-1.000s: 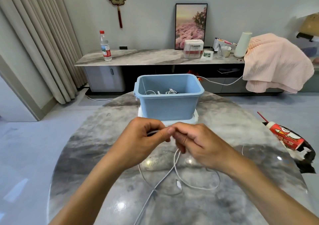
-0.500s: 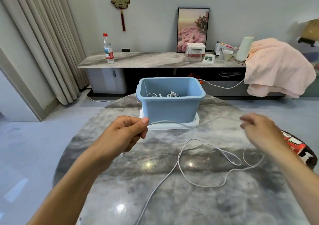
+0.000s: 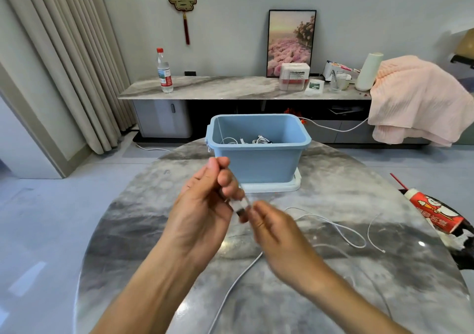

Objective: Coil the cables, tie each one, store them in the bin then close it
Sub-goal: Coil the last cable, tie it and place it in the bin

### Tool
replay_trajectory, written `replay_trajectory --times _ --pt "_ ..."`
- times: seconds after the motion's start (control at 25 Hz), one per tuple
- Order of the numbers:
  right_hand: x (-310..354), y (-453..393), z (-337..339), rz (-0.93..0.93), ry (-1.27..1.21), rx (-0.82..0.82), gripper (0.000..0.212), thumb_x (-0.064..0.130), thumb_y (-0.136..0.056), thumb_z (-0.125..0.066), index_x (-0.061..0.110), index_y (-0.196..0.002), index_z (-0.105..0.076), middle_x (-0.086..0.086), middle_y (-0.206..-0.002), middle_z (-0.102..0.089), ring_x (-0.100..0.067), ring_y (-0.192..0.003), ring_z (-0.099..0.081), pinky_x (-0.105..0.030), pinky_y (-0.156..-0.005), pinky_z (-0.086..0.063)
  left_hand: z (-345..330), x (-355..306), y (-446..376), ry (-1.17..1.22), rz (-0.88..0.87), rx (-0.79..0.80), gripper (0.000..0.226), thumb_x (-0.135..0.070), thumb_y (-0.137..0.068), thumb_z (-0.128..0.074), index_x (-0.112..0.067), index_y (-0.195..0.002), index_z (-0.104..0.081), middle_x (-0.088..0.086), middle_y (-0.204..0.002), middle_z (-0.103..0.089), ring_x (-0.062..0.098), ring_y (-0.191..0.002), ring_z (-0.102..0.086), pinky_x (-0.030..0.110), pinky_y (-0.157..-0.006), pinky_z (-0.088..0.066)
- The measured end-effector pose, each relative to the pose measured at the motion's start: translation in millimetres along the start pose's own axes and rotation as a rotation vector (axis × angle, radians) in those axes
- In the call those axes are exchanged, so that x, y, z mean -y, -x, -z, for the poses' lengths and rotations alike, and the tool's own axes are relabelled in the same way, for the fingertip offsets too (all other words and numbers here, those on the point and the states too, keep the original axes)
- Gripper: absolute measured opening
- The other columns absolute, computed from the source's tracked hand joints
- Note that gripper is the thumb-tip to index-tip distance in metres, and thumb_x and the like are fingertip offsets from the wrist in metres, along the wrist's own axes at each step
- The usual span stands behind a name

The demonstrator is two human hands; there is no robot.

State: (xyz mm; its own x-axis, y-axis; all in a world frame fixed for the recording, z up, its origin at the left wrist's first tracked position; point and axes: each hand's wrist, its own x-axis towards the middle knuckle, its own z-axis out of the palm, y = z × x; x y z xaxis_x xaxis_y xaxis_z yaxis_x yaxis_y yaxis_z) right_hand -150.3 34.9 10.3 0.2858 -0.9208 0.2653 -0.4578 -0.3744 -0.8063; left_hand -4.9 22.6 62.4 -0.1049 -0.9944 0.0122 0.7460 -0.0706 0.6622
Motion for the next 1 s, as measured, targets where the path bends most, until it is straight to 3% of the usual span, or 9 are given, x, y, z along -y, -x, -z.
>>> replay_trajectory --times 0.12,0.2,0.32,0.44,0.56,0.72,0.88,0.96,1.0 --pt "11 11 -17 0.005 0.212 0.118 0.013 0.030 -0.104 -0.038 0.028 -0.104 -0.050 0.007 -0.088 -0.064 -0.014 -0.083 -0.060 -0.039 -0.075 -0.047 9 9 -5 -0.352 -0.186 -0.105 0.011 -0.014 -0.095 -0.054 -0.008 -0.097 -0.062 0.002 -0.070 -0.063 0.013 -0.063 -0.063 0.024 -0.070 -0.048" --pt "21 10 -8 -0.027 0.274 0.143 0.010 0.026 -0.102 -0.038 0.031 -0.100 -0.046 0.006 -0.085 -0.061 -0.021 -0.083 -0.059 -0.040 -0.073 -0.046 14 16 0 -0.868 -0.392 0.052 0.019 0.001 -0.099 -0.049 -0.006 -0.112 -0.061 0.001 -0.085 -0.071 0.012 -0.081 -0.069 0.019 -0.074 -0.050" --pt "36 9 12 -0.053 0.331 0.159 0.017 0.026 -0.100 -0.041 0.028 -0.084 -0.044 0.000 -0.080 -0.063 -0.024 -0.077 -0.058 -0.042 -0.069 -0.046 19 23 -1 -1.406 -0.671 0.272 0.019 -0.011 -0.100 -0.049 -0.013 -0.113 -0.063 -0.012 -0.101 -0.070 -0.009 -0.093 -0.062 0.011 -0.079 -0.046" --pt "38 8 35 0.017 0.401 0.048 0.021 0.037 -0.097 -0.043 0.024 -0.091 -0.058 0.000 -0.087 -0.071 -0.024 -0.082 -0.063 -0.044 -0.071 -0.049 17 22 -3 -1.520 -0.755 0.419 0.022 -0.018 -0.100 -0.044 -0.021 -0.117 -0.057 -0.009 -0.094 -0.071 0.002 -0.084 -0.060 0.017 -0.078 -0.045" --pt "26 9 46 0.004 0.354 0.040 0.024 0.040 -0.092 -0.050 0.023 -0.082 -0.064 0.008 -0.067 -0.066 -0.013 -0.066 -0.059 -0.041 -0.065 -0.049 19 28 -1 -1.709 -0.852 0.536 0.023 -0.002 -0.089 -0.051 -0.012 -0.107 -0.062 0.000 -0.088 -0.070 0.018 -0.079 -0.062 0.034 -0.074 -0.048" --pt "18 9 41 0.032 0.451 0.081 0.032 0.041 -0.095 -0.055 0.027 -0.067 -0.053 0.006 -0.048 -0.039 -0.015 -0.053 -0.040 -0.036 -0.054 -0.036 24 32 -2 -1.886 -0.866 0.334 0.011 -0.004 -0.086 -0.057 -0.011 -0.080 -0.064 0.002 -0.090 -0.061 0.022 -0.076 -0.056 0.039 -0.053 -0.050" --pt "13 6 46 0.042 0.447 0.073 0.037 0.045 -0.092 -0.053 0.030 -0.060 -0.045 0.008 -0.047 -0.040 -0.012 -0.051 -0.040 -0.033 -0.051 -0.035 23 32 -2 -1.994 -0.990 0.449 0.021 0.005 -0.080 -0.055 -0.015 -0.080 -0.062 -0.003 -0.080 -0.061 0.020 -0.080 -0.052 0.031 -0.073 -0.038" --pt "8 6 50 0.043 0.463 0.083 0.043 0.043 -0.092 -0.056 0.030 -0.053 -0.043 0.011 -0.050 -0.046 -0.011 -0.052 -0.042 -0.032 -0.051 -0.032 20 26 1 -2.099 -0.932 0.406 0.025 0.001 -0.078 -0.050 -0.023 -0.082 -0.057 -0.010 -0.070 -0.059 0.016 -0.076 -0.052 0.030 -0.074 -0.024" --pt "6 6 52 0.058 0.459 0.109 0.042 0.044 -0.092 -0.057 0.030 -0.054 -0.045 0.009 -0.050 -0.046 -0.012 -0.053 -0.042 -0.032 -0.052 -0.033 20 26 1 -2.093 -0.854 0.419 0.024 -0.002 -0.080 -0.046 -0.025 -0.082 -0.053 -0.011 -0.065 -0.057 0.015 -0.071 -0.052 0.031 -0.073 -0.024"
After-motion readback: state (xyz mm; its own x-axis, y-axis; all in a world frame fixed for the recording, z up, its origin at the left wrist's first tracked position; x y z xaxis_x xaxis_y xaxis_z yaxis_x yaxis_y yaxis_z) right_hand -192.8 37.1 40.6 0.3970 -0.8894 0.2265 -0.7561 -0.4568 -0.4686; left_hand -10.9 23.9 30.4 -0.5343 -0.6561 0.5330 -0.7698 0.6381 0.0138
